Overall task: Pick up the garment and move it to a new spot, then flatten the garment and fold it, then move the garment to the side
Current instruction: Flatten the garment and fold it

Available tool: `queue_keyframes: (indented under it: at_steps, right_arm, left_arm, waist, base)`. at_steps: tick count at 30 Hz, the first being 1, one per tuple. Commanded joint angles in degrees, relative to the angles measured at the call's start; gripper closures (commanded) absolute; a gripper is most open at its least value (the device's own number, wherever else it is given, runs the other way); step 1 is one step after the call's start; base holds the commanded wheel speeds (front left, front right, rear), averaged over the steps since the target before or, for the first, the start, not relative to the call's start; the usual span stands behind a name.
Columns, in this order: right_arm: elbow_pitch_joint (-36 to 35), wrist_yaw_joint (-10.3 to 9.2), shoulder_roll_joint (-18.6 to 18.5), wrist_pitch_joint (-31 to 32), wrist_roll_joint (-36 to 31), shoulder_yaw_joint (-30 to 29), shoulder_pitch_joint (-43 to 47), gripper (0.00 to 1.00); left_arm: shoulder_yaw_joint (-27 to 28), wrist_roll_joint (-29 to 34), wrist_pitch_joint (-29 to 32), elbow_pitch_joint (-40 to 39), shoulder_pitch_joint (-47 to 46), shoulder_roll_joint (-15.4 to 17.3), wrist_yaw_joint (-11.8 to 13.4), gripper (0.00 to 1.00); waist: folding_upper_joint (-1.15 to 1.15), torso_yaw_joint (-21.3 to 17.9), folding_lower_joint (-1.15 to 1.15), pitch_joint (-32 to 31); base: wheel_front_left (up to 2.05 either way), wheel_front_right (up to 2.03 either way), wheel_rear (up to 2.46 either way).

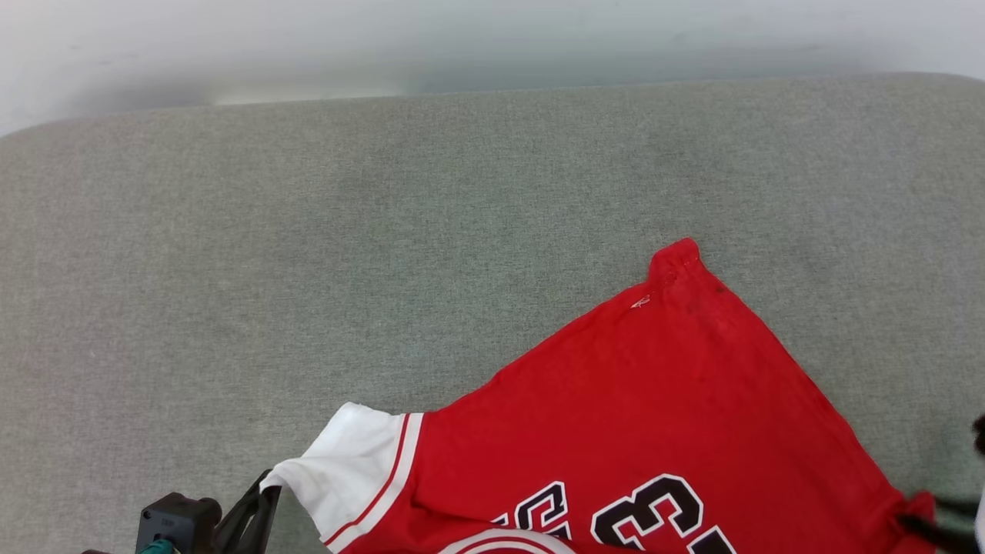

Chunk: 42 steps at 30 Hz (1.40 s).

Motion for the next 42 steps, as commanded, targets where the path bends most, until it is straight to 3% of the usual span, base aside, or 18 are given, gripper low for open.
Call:
queue_keyframes:
  at_steps: [1, 6, 10, 16, 22, 23, 30, 36, 37, 38, 42]
  right_arm:
    - [-1.48, -0.03, -1.04, -0.51, -0.74, -2.65, -2.26, 0.0]
    - [-5.76, -0.02, -2.48, 0.25, -2.4, -8.29, -6.44, 0.0]
    - [-10.36, -0.02, -2.63, 4.83, -4.67, -11.01, -12.52, 0.0]
    - [-13.12, -0.02, 1.99, 16.82, -8.76, -6.53, -24.86, 0.0]
    - [-7.04, -0.02, 8.4, 25.68, -11.82, 1.38, -37.34, 0.0]
    - [-2.21, -0.02, 10.89, 27.02, -12.64, 4.72, -42.23, 0.0]
    - [7.7, -0.02, 15.18, 23.32, -13.3, 10.52, -48.05, 0.0]
    - [13.16, -0.02, 15.73, 21.13, -11.55, 18.65, -45.65, 0.0]
    - [13.9, -0.03, 15.85, 20.25, -11.14, 19.19, -45.61, 0.59]
    - [14.35, -0.03, 16.16, 19.41, -10.78, 19.61, -45.61, 1.0]
    - [14.73, -0.03, 15.81, 14.42, -9.33, 19.73, -47.59, 1.0]
  left_arm:
    - [0.06, 0.22, 0.06, -0.28, -0.76, -0.03, 0.19, 1.0]
    - [-0.03, 0.64, 0.11, -0.54, -1.15, -0.19, 0.31, 1.0]
    - [-0.13, 1.38, 0.48, -0.76, -2.56, -0.47, 0.05, 1.0]
    - [-0.46, 2.84, 1.23, -1.07, -5.2, -1.26, -0.57, 1.0]
    - [-0.89, 3.96, 1.81, -0.51, -7.95, -2.62, -1.48, 1.0]
    - [-1.08, 4.5, 1.84, -0.11, -9.14, -3.7, -1.87, 1.0]
    - [-1.32, 5.36, 1.68, 0.93, -11.44, -5.65, -2.91, 1.0]
    - [-1.59, 5.66, 1.55, 1.91, -12.25, -6.51, -3.33, 1.0]
    - [-1.6, 5.62, 1.53, 2.03, -12.25, -6.65, -3.34, 1.0]
    - [-1.6, 5.47, 1.51, 2.19, -12.12, -6.75, -3.31, 1.0]
    - [-1.6, 5.16, 1.32, 2.73, -11.31, -6.67, -3.43, 1.0]
  waist:
    - [0.0, 0.2, 0.01, -0.05]
    - [0.0, 0.88, 0.01, 0.41]
    - [0.0, 2.23, 0.01, 1.74]
    - [0.0, 4.68, 0.01, 4.78]
    - [0.0, 7.37, 0.01, 8.3]
    - [0.0, 8.69, 0.01, 10.11]
    - [0.0, 11.47, 0.01, 13.51]
    - [0.0, 12.2, 0.01, 14.24]
    - [0.0, 12.12, 0.01, 14.12]
    - [0.0, 11.94, 0.01, 13.83]
    - [0.0, 11.07, 0.01, 11.84]
  base:
    - [0.0, 0.0, 0.0]
    - [0.0, 0.0, 0.0]
    - [0.0, 0.0, 0.0]
    - [0.0, 0.0, 0.0]
    - [0.0, 0.0, 0.0]
    - [0.0, 0.0, 0.0]
    - [0.0, 0.0, 0.0]
    - [0.0, 0.0, 0.0]
    - [0.0, 0.0, 0.0]
    - [0.0, 0.0, 0.0]
    - [0.0, 0.0, 0.0]
